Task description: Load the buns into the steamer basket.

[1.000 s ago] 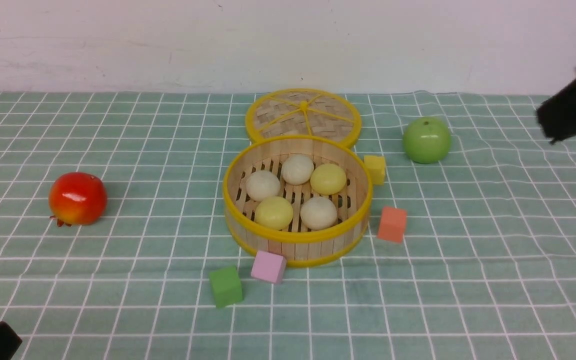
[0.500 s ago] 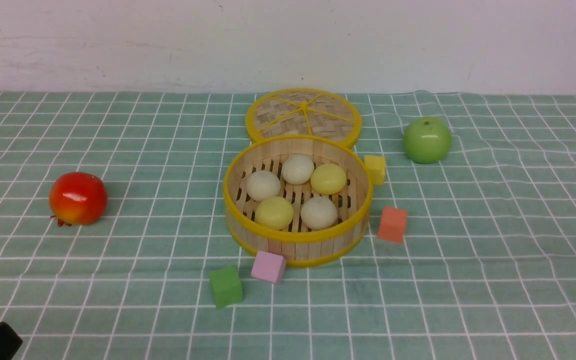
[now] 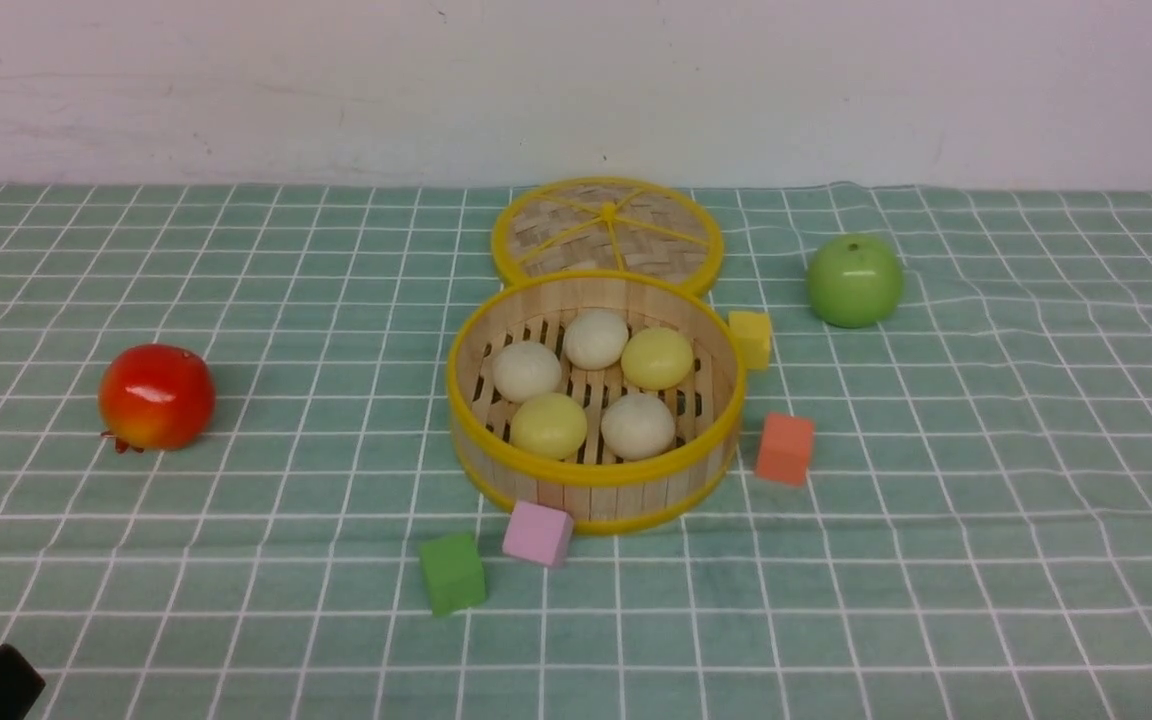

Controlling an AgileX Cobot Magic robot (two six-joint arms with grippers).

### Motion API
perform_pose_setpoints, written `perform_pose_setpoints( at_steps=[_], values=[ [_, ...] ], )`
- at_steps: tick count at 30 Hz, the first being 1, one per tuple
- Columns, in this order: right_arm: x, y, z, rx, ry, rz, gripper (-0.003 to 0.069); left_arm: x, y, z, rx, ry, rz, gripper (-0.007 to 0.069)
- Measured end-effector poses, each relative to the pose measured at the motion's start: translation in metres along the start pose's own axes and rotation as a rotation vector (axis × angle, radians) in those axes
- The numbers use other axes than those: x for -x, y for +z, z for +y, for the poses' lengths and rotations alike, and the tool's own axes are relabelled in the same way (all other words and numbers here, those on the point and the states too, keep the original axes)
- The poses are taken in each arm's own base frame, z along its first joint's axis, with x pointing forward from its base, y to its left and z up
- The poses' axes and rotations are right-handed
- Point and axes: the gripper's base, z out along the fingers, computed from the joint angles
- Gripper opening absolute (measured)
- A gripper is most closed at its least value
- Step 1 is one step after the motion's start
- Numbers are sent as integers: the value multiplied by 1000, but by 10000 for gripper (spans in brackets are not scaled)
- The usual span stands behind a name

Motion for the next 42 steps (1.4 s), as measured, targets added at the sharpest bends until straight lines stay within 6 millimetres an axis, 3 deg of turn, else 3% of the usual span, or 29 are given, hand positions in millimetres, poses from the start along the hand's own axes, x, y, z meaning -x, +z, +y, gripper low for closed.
perform_pose_setpoints(
  at_steps=[42],
  values=[
    [-5, -2, 1, 2, 2, 61, 1, 4, 0, 1, 11, 5, -45, 238]
  ],
)
